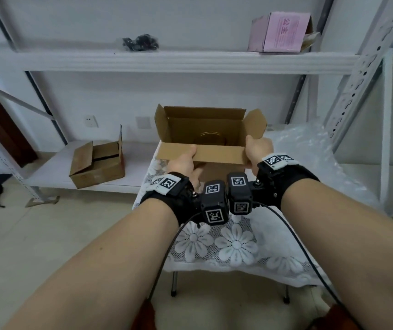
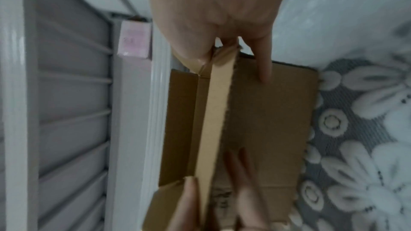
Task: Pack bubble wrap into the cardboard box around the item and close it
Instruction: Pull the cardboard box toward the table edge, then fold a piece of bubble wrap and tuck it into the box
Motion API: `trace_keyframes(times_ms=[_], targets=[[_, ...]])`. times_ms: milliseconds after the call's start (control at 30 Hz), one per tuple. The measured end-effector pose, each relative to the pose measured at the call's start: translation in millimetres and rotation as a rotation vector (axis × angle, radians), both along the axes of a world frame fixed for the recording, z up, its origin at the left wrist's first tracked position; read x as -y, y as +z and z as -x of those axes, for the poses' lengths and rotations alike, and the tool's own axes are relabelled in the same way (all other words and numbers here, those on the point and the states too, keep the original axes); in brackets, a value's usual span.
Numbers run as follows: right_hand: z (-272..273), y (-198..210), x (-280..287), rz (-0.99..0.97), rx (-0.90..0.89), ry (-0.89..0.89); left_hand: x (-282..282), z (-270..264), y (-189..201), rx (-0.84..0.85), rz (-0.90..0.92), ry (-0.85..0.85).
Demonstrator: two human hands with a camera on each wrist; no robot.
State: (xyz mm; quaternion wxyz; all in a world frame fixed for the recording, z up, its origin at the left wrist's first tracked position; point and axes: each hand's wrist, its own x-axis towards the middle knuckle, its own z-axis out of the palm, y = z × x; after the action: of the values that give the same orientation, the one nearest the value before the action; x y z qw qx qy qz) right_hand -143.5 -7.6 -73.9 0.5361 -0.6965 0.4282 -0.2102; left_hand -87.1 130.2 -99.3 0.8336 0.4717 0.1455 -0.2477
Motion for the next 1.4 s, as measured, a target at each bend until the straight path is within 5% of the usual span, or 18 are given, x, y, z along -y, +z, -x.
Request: trace_keyframes(times_ms=[200,500,700,767,900,1067,1233,1400], targets=[[-13.0,17.1,2.7,-0.038,0.035,0.052,5.3,-13.5,24.4,0.073,-0.01,0.055],[-14.9,-1.1,8.4,-0.174,0.058,0.178,4.7,-7.5,7.3,0.041,-0.096,0.03],[-1.2,1.5,19.2,-0.146,0.143,0.195,23.5,14.9,19.1,0.059,-0.151,-0.278],[4.3,2.4,27.1,0.001,0.148,0.142,29.7,24.9,19.8,0.05,-0.16,-0.402],[28.5,7.8,53.7,0.39,0.041,0.016,44.3,40.1,16.6,0.056,-0.187,-0.516],[65.2,10.2,82.8,0.631,-0.236,-0.168,62.0,51.0,9.2,0.117,-0.222,-0.527],[94.5,-6.1,102.1,0.499,-0.493,-0.215,76.0,61.5,2.1,0.183,-0.372,-0.578],[106.3,-20.2,109.4,0.278,-0.509,-0.096,73.1,64.0,-8.6,0.228,-0.665,-0.589]])
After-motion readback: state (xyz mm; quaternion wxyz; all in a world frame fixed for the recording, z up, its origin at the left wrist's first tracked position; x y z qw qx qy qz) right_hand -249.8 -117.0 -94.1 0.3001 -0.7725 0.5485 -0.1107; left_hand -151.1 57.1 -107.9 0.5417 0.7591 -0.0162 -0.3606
